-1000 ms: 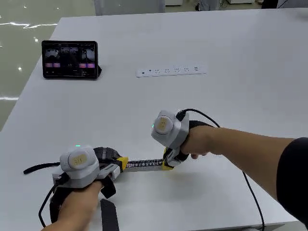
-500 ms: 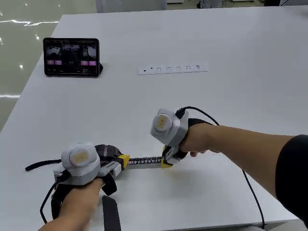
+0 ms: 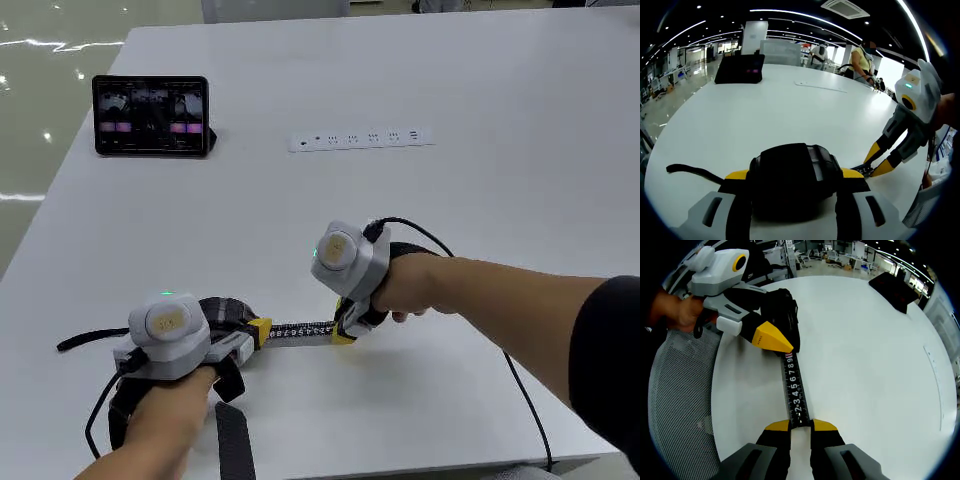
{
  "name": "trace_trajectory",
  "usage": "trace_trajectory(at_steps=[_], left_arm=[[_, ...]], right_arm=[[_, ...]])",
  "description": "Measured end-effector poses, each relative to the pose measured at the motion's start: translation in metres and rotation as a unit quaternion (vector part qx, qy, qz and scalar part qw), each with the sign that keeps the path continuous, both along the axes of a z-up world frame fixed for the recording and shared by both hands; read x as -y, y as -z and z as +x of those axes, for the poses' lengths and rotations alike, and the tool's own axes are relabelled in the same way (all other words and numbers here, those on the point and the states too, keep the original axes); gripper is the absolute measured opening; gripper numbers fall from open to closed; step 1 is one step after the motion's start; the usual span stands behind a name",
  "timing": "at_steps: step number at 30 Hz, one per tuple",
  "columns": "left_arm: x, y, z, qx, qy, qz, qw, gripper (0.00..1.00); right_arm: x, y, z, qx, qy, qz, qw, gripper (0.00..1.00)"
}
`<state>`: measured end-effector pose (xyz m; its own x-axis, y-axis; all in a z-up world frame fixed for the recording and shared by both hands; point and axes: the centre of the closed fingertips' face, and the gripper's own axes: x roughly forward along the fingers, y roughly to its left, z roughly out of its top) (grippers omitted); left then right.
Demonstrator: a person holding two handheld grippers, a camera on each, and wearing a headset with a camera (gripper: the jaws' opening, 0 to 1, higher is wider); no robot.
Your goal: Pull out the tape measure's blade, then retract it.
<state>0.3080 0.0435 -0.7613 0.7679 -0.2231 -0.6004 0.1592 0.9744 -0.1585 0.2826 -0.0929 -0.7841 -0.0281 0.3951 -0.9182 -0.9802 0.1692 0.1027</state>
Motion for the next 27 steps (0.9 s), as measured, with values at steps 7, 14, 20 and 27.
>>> trace_trajectory(at_steps=[7,14,20,27], left_arm=[[0.000,0.000,-0.001,-0.002,0.003,-0.005,1.0000,0.63],[0.000,0.000,-0.001,-0.002,0.003,-0.008,1.0000,0.63],[0.000,0.000,-0.001,-0.003,0.003,-0.011,0.9999,0.63],[0.000,0.000,-0.001,-0.004,0.003,-0.012,0.9999,0.63]], right_arm=[[-0.003,0.000,0.000,0.002,-0.005,0.005,1.0000,0.10],[-0.006,0.000,0.001,0.003,-0.007,0.014,0.9999,0.10],[-0.008,0.000,0.001,0.003,-0.005,0.023,0.9997,0.10],[-0.012,0.001,-0.001,0.007,-0.012,0.027,0.9995,0.10]])
